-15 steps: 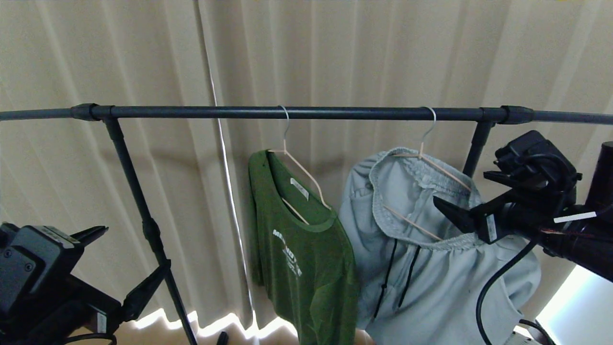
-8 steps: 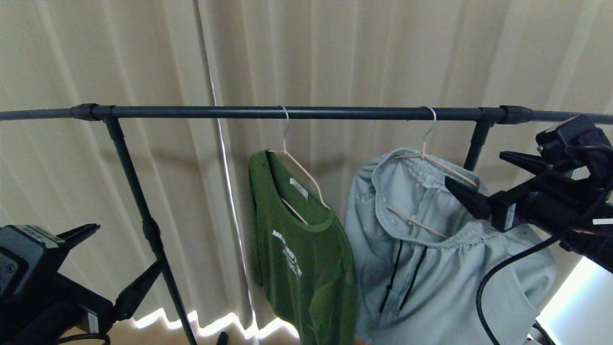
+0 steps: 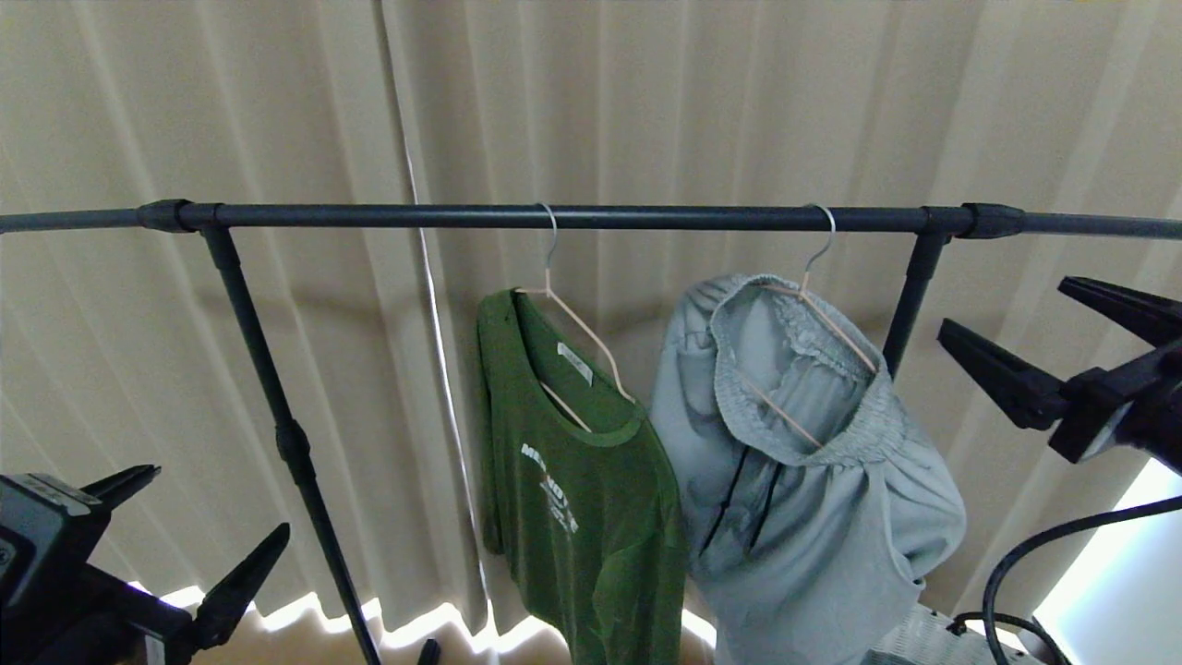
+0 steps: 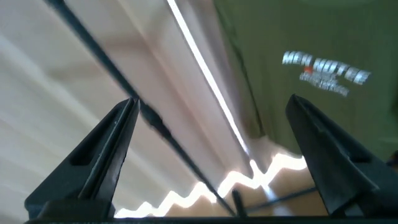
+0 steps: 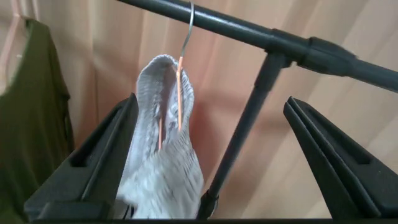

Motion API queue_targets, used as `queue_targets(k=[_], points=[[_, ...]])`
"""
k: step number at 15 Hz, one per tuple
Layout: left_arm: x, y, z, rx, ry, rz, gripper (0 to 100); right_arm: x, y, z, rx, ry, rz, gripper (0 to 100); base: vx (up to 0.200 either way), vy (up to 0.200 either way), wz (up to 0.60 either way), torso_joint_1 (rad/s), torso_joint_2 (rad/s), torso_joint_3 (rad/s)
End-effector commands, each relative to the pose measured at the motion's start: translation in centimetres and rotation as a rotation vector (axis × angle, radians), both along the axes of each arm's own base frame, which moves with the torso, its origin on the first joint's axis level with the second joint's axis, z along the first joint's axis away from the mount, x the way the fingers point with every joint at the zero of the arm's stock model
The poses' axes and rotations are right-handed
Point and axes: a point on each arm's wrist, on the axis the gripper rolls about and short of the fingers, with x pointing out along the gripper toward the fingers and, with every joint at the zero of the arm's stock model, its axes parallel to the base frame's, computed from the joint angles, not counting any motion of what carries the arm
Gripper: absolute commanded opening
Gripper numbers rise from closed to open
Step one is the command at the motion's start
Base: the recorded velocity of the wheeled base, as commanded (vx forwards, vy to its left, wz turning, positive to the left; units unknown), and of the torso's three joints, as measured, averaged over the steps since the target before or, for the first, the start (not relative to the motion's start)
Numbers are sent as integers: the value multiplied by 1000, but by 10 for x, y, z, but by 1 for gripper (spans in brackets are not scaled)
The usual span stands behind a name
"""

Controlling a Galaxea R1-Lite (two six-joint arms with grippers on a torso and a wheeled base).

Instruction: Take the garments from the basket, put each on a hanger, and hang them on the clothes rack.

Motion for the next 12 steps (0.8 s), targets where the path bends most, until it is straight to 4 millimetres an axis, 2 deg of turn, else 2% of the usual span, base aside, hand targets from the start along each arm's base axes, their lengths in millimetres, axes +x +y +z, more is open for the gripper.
queue_targets(k=[1, 6, 9, 11, 12], points=[[-7, 13, -9, -1, 20, 106, 100, -27, -10, 0, 18, -48, -1, 100, 0, 0, 0, 0, 0, 0], [-31, 25, -16, -62, 31, 216, 100, -71, -32, -20, 4, 5, -59, 100, 0, 0, 0, 0, 0, 0], [-65, 30, -28, -61, 49, 258, 100, -105, -49, -35, -24, 94, -155, 100, 0, 0, 0, 0, 0, 0], [-92, 32, -40, -58, 87, 306, 100, -131, -58, -53, -47, 204, -267, 100, 0, 0, 0, 0, 0, 0], [-99, 32, -43, -56, 102, 319, 100, -138, -59, -58, -51, 232, -297, 100, 0, 0, 0, 0, 0, 0]])
